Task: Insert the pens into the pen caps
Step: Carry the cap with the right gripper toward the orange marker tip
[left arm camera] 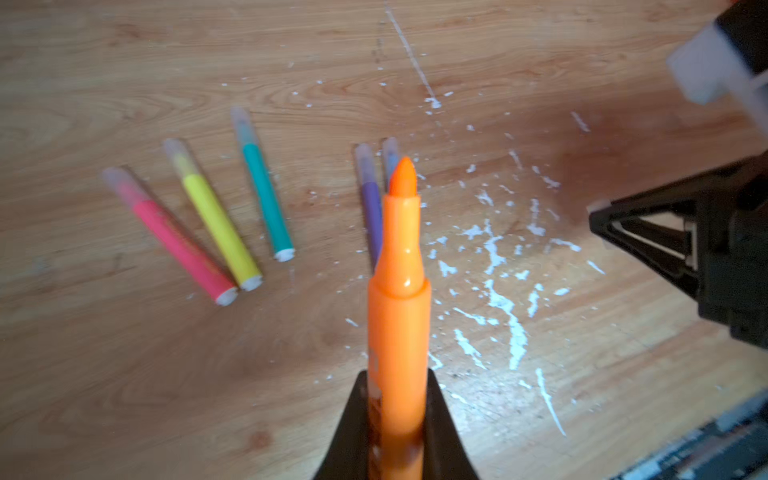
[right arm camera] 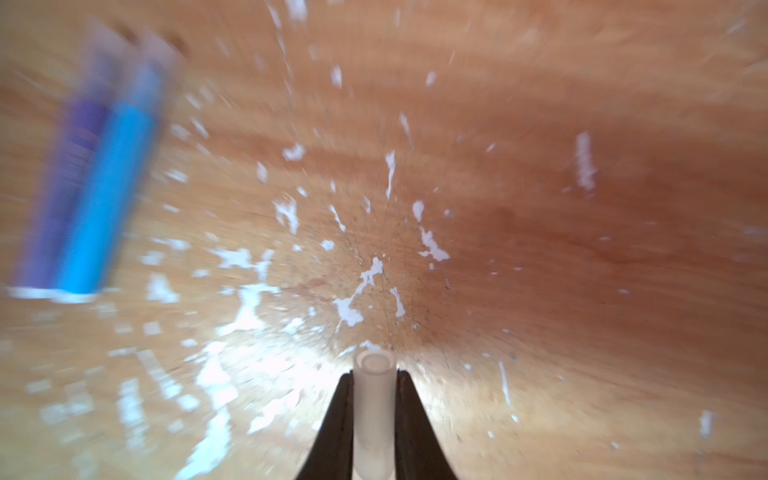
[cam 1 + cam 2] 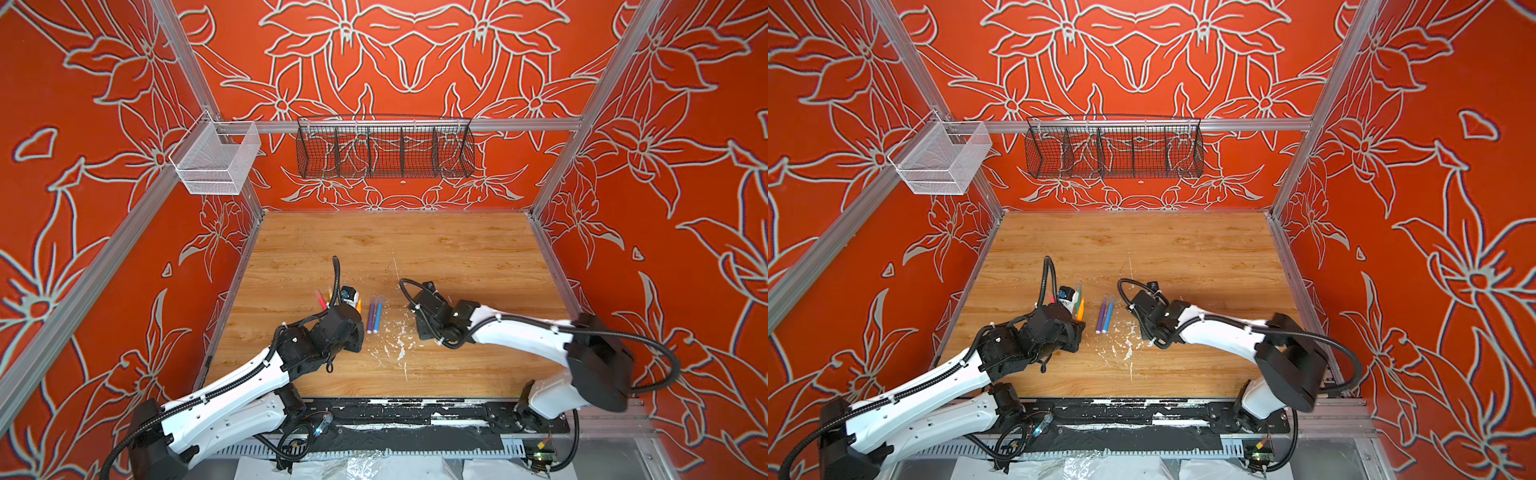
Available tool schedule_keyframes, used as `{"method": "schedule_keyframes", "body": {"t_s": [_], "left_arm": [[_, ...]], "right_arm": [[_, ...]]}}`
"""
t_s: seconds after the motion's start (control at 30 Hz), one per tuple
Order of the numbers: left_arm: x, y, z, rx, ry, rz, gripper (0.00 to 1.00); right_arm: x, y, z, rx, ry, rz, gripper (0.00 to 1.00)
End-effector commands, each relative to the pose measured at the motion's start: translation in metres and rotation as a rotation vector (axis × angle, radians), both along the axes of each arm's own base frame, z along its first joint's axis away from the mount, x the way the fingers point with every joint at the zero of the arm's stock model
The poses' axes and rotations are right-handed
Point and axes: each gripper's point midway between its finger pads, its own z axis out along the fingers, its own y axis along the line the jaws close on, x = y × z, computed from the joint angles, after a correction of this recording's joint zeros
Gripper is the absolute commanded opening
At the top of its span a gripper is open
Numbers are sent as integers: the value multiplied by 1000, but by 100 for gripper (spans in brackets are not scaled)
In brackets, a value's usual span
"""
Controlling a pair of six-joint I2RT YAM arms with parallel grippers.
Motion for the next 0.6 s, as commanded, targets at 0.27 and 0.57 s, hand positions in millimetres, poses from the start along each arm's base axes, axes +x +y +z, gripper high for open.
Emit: {"method": "schedule_keyframes", "body": {"t_s": [0.27, 0.57], "left_arm": [[-35, -103, 36, -232, -46, -324, 0], [-34, -135, 46, -329, -70, -340, 0]], "right_arm": [[7, -17, 151, 487, -407, -89, 11], [3, 0, 188, 780, -468, -78, 11]]}}
